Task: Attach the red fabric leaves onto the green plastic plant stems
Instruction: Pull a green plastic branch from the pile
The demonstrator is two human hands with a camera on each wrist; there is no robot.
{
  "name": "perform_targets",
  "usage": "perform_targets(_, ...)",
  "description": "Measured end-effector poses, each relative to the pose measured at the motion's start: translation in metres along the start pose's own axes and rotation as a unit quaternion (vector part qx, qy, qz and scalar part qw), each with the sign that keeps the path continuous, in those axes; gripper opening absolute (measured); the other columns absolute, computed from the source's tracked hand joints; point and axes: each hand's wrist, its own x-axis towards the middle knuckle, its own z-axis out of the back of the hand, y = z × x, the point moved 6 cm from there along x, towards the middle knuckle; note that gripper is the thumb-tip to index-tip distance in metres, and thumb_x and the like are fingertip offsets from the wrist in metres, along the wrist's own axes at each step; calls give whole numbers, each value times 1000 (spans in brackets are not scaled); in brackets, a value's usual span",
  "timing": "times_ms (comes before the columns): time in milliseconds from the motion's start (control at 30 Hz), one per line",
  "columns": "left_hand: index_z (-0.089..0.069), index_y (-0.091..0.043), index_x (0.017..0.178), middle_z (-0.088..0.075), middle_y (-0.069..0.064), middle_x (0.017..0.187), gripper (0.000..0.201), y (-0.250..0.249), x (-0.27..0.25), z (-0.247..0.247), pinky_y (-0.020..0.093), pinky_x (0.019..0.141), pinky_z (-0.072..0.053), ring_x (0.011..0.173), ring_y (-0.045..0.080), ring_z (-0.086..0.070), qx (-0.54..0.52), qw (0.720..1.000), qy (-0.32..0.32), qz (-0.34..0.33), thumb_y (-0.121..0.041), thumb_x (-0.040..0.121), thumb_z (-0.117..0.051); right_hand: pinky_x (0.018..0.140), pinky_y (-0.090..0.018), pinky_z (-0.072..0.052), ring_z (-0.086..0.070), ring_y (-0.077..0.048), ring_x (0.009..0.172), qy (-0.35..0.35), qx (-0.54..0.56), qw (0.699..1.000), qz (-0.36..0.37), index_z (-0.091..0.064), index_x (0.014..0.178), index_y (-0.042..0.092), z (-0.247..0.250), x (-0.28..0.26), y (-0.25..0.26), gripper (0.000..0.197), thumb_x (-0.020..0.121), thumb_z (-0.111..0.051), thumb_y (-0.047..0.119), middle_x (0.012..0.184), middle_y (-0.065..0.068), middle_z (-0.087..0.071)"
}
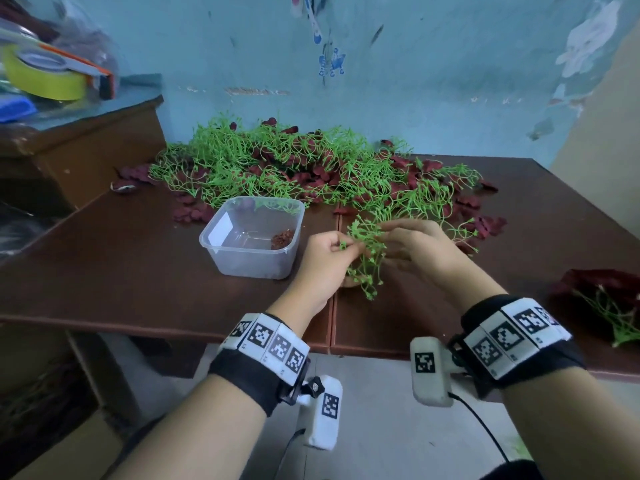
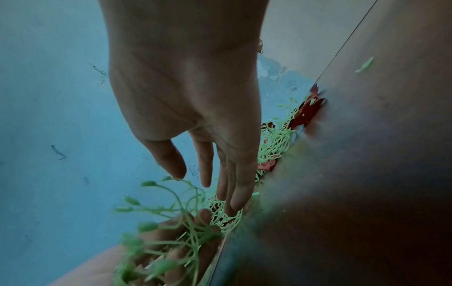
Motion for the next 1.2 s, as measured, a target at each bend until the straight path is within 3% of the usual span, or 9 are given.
perform_targets(200, -64, -5, 94, -67, 4, 84, 7, 8, 8, 1, 25, 54, -59, 80, 12, -64, -29, 998, 19, 42, -3, 100, -61, 67, -31, -55, -65, -15, 69, 1, 3, 1000, -21, -63, 117, 7, -10, 10, -4, 21, 102, -49, 13, 88, -9, -62)
perform_targets(267, -67, -2, 101, -70, 8, 92, 8, 7, 9, 1, 27, 61, -61, 83, 15, -67, -43, 997, 30, 50, -2, 101, -58, 70, -34, -58, -69, -14, 70, 15, 24, 999, -32, -63, 115, 8, -14, 9, -5, 21, 103, -50, 19, 92, -11, -65)
perform_targets(367, -71, -2, 99, -72, 12, 98, 18, 6, 8, -1, 31, 73, -63, 89, 19, -71, -69, 995, 50, 59, 1, 101, -53, 79, -38, -58, -71, -30, 101, 42, 26, 998, -40, -65, 115, 9, -17, 4, -5, 26, 101, -54, 28, 113, -18, -70)
perform_targets(500, -68, 1, 106, -71, 18, 102, 25, 7, 2, 1, 38, 79, -63, 92, 24, -71, -103, 990, 60, 79, 5, 101, -44, 66, -31, -58, -70, -32, 99, 39, -7, 999, -32, -64, 116, 3, -17, 2, -3, 21, 99, -54, 12, 116, -25, -68)
perform_targets(633, -64, -1, 104, -68, 15, 96, 24, 7, -1, 9, 33, 68, -63, 85, 21, -68, -130, 985, 59, 94, 2, 105, -41, 86, -54, -58, -67, -38, 107, 29, -51, 997, -43, -61, 116, 6, -22, 4, -3, 20, 96, -57, 5, 114, -23, -69)
perform_targets(767, -61, 3, 117, -68, 15, 107, 24, 8, 2, 20, 31, 66, -63, 89, 22, -67, -172, 979, 58, 96, -13, 108, -46, 61, -31, -57, -69, -27, 83, 23, -63, 996, -60, -56, 120, 7, -25, 0, 2, 28, 94, -61, 0, 114, -14, -65)
perform_targets(933, -70, -5, 95, -63, 25, 121, 26, 13, 3, 18, 25, 60, -60, 89, 21, -65, -134, 986, 59, 85, -11, 107, -48, 74, -41, -63, -63, -30, 77, 10, -112, 992, -48, -64, 106, 3, -15, -9, -2, 14, 93, -60, -2, 93, -20, -66)
perform_targets(1100, -65, -5, 98, -57, 18, 108, 14, 14, 0, 4, 27, 64, -61, 64, 13, -69, -133, 983, 80, 99, -12, 105, -54, 68, -39, -63, -69, -27, 67, -4, -91, 994, -52, -66, 102, 3, 4, -9, -12, 12, 93, -61, -3, 95, -25, -69)
perform_targets(1200, -61, -5, 97, -57, 17, 106, 7, 13, 1, -1, 28, 66, -61, 77, 21, -66, -159, 979, 79, 100, -11, 101, -61, 58, -33, -61, -68, -23, 59, -7, -43, 998, -50, -64, 101, -2, 10, -8, -12, 13, 93, -57, -10, 87, -23, -67)
